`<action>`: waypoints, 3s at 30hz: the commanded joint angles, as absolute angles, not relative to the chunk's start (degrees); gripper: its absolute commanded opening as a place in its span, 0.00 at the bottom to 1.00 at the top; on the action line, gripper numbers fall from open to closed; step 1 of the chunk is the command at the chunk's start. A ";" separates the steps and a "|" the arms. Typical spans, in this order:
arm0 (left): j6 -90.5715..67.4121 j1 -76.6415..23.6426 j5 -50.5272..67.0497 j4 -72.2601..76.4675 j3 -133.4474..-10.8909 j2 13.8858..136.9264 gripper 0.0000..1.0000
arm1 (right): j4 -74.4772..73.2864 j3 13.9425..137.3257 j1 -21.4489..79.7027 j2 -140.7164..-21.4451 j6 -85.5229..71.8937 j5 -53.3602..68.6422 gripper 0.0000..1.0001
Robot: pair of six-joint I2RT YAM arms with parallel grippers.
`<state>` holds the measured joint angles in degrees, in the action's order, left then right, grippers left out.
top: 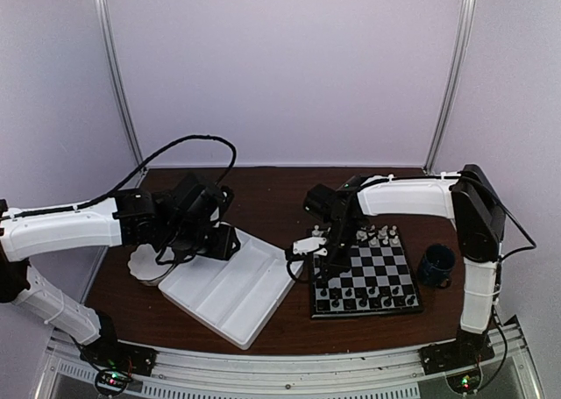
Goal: Set up the chess pieces on the board
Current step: Pick up the pawn from the chessboard, then place the pawn at a7, then reset both arms
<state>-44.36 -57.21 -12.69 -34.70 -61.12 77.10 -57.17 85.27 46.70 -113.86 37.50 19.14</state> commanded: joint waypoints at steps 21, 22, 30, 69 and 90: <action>-41.27 -57.30 -11.72 -32.43 -65.26 83.45 0.34 | -63.71 64.05 33.25 -85.75 38.49 12.17 0.07; -41.16 -57.29 -11.68 -32.37 -65.30 83.52 0.34 | -64.13 63.26 32.58 -85.00 38.76 11.87 0.07; -41.28 -57.30 -10.77 -32.21 -64.96 84.12 0.34 | -65.64 58.29 29.08 -81.46 39.89 9.98 0.07; -40.98 -57.27 -10.50 -32.79 -64.95 84.64 0.34 | -60.74 52.71 24.35 -87.94 41.92 8.49 0.16; -28.42 -55.05 -20.06 -37.69 -65.30 83.57 0.69 | -49.38 63.01 23.85 -63.94 29.07 7.83 0.94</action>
<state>-32.99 -55.94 -15.09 -38.04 -65.98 84.55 -61.89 64.75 24.34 -68.47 36.93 12.14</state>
